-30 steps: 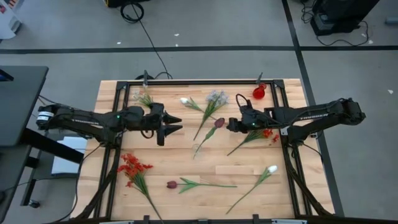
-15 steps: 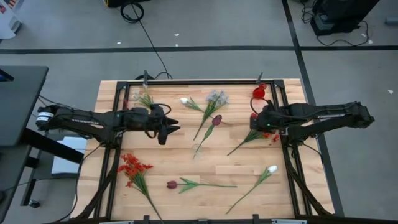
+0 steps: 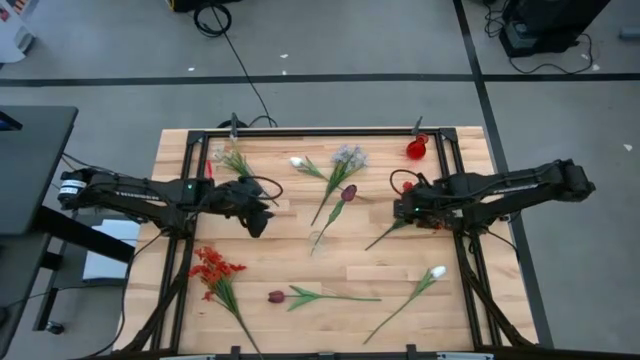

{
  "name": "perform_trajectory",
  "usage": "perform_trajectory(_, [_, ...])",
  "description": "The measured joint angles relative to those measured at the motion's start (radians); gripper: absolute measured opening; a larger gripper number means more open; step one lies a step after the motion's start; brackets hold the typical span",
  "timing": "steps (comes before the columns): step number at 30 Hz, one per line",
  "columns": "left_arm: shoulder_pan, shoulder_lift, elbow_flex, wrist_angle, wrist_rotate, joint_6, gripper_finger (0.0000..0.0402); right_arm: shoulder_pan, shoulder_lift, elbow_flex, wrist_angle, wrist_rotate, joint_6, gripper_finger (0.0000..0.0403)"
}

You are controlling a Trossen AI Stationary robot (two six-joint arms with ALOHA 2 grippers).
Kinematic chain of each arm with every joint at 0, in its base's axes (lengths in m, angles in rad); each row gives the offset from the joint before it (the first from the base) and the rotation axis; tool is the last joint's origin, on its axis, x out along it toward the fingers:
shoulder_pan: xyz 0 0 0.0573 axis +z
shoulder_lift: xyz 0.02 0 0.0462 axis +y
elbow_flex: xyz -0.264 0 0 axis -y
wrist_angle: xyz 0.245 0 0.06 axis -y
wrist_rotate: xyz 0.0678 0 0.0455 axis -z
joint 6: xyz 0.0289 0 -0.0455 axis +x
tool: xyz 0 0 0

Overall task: Sort flowers into vase by color
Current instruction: Put the left white flowers into the transparent vase

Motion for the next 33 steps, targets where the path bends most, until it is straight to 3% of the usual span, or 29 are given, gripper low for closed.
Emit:
perform_trajectory(4, [0.010,0.000,0.000,-0.143,-0.006,-0.054,0.0169,0.033,0.070,0.000,0.141,-0.008,0.082,0.0214])
perform_trajectory(8, [0.089,0.004,0.000,-0.200,-0.044,-0.104,0.0169,0.058,0.146,0.000,0.325,0.021,0.144,0.0214])
perform_trajectory(12, [0.245,0.004,0.000,-0.206,-0.073,-0.162,0.0169,0.069,0.217,0.000,0.453,0.058,0.168,0.0213])
perform_trajectory(17, [0.477,0.005,0.000,-0.264,-0.097,-0.405,0.0169,0.073,0.268,0.000,0.475,0.023,0.166,0.0213])
perform_trajectory(20, [0.566,0.012,0.000,-0.309,-0.078,-0.531,0.0169,0.052,0.274,0.000,0.466,0.001,0.132,0.0213])
perform_trajectory(26, [0.643,0.037,0.000,-0.281,-0.070,-0.589,0.0169,-0.047,0.261,0.000,0.461,-0.061,-0.044,0.0213])
perform_trajectory(33, [0.656,0.225,0.000,-0.177,-0.067,-0.672,0.0169,-0.139,0.256,0.000,0.459,-0.111,-0.237,0.0213])
